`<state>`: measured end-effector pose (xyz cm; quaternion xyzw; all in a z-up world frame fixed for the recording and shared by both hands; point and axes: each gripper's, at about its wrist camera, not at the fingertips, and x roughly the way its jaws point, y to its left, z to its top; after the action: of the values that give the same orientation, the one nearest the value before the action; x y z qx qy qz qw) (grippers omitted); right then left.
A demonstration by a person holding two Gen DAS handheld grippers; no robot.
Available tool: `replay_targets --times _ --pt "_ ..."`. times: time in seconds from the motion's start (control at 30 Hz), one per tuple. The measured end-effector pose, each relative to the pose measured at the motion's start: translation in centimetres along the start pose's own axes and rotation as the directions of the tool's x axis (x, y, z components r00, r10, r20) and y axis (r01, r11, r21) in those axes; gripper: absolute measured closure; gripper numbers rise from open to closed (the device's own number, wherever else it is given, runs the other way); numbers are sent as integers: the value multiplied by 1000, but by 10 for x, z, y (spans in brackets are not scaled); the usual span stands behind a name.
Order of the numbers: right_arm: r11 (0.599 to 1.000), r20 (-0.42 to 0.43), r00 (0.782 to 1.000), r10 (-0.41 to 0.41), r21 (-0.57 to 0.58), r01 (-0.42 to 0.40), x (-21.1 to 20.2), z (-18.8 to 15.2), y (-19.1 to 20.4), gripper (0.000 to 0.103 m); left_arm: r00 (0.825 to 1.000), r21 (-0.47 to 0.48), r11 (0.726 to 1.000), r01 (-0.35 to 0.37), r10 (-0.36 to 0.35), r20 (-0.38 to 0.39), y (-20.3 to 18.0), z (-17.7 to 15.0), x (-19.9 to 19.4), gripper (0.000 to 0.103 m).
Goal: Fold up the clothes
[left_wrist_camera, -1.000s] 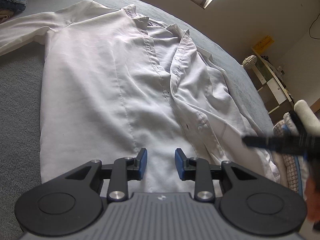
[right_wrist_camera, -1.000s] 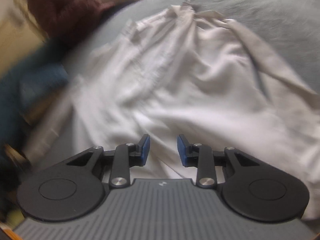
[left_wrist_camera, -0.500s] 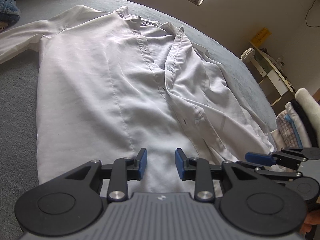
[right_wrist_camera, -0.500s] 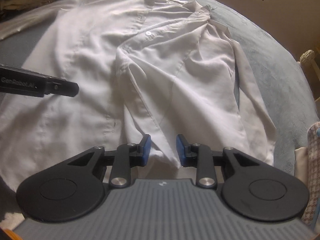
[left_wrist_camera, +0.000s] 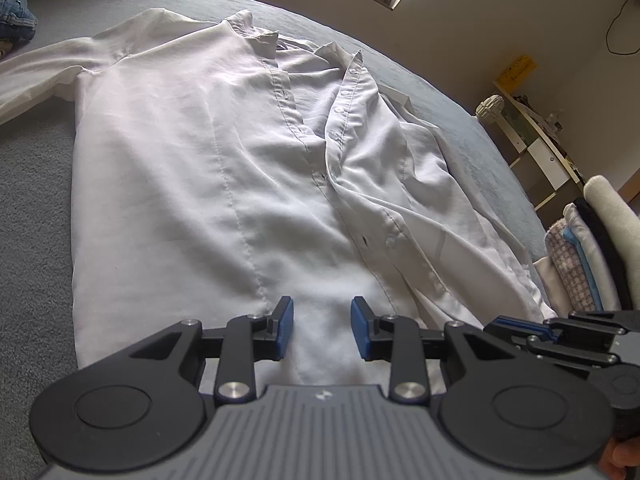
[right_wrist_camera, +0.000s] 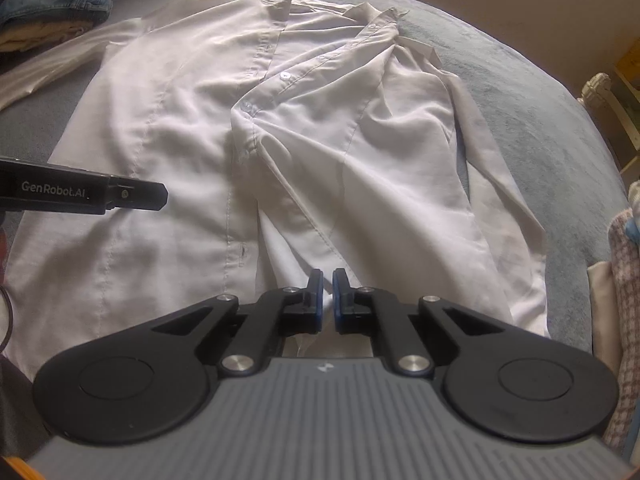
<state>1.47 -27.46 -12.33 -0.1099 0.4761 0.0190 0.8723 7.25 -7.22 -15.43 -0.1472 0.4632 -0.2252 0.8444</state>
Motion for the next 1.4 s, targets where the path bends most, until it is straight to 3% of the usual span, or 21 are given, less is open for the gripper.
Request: replay_targets --times 0.57,0.73,0.87,0.93,1.13,1.23,1.33,1.4 --pt "999 2 999 32 -1 -32 -14 -6 22 99 1000 -33 999 27 -27 17 7 5 -5 71" --pt "992 -1 992 122 7 -122 -20 -9 26 98 996 -103 990 94 -92 23 16 8 -7 71" --pt "971 11 972 235 39 -235 -26 -13 24 98 991 -115 985 132 -130 19 17 6 -4 71" --pt "964 29 968 251 82 -253 -31 -15 16 97 988 -113 981 156 -154 21 14 6 -4 71" --pt "976 38 995 97 192 -103 -17 -21 -36 96 979 -61 977 203 -203 5 -1 0 0 71" --pt "994 22 999 39 98 -41 -5 -26 -40 91 980 -33 980 196 -197 -20 -7 -5 4 71" --pt "1000 15 999 30 2 -30 1 -31 -35 80 981 -6 982 189 -189 -35 -12 -8 8 71" --pt "999 19 1000 20 -48 -19 4 -34 -32 79 982 7 982 187 -186 -43 -15 -9 11 71"
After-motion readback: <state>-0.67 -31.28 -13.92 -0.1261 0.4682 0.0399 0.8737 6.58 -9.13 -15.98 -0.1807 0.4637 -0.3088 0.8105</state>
